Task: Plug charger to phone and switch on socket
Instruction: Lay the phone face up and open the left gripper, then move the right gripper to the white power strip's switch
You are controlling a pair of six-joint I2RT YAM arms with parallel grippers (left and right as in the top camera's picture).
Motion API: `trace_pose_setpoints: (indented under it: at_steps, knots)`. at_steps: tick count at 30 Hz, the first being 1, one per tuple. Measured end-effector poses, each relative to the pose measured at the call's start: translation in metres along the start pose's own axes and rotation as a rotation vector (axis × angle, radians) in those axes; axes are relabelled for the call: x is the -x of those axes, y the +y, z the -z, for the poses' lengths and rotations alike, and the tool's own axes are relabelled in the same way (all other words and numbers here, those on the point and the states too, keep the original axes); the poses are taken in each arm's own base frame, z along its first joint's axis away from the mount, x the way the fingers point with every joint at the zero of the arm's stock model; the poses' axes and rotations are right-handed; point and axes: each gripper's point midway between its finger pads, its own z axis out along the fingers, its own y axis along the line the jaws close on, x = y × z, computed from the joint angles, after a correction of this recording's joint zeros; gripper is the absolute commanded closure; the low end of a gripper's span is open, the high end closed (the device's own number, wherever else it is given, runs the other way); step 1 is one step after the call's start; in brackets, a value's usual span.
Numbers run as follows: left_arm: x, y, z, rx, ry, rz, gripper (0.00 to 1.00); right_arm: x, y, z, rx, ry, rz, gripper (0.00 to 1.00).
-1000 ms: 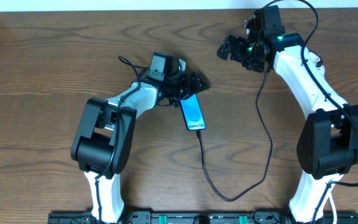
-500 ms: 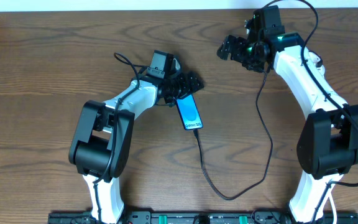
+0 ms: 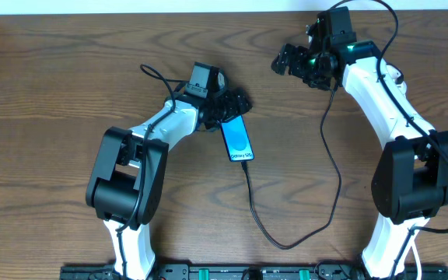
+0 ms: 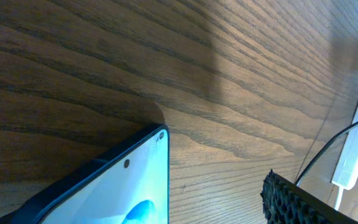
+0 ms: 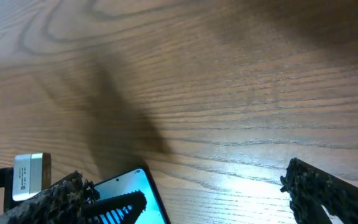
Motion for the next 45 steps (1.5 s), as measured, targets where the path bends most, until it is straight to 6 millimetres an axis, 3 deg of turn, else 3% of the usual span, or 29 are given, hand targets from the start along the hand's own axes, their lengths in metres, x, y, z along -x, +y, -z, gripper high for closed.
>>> trace_pose_setpoints:
  at_steps: [35,39,43,45]
  knots:
    - [0.007,0.004,-0.003,0.142,-0.119,-0.144,0.14,0.000,0.000,0.000,0.001,-0.002,0.001,0.01]
    - [0.019,0.028,0.013,0.228,-0.146,-0.132,0.09,0.000,0.000,0.000,0.000,-0.002,0.000,0.01]
    - [0.019,0.076,0.051,0.398,-0.149,-0.099,0.09,0.001,-0.001,0.000,-0.007,-0.004,0.000,0.01]
    - [0.015,0.086,0.076,0.448,-0.143,-0.119,0.09,0.001,-0.001,0.000,-0.008,-0.004,0.000,0.01]
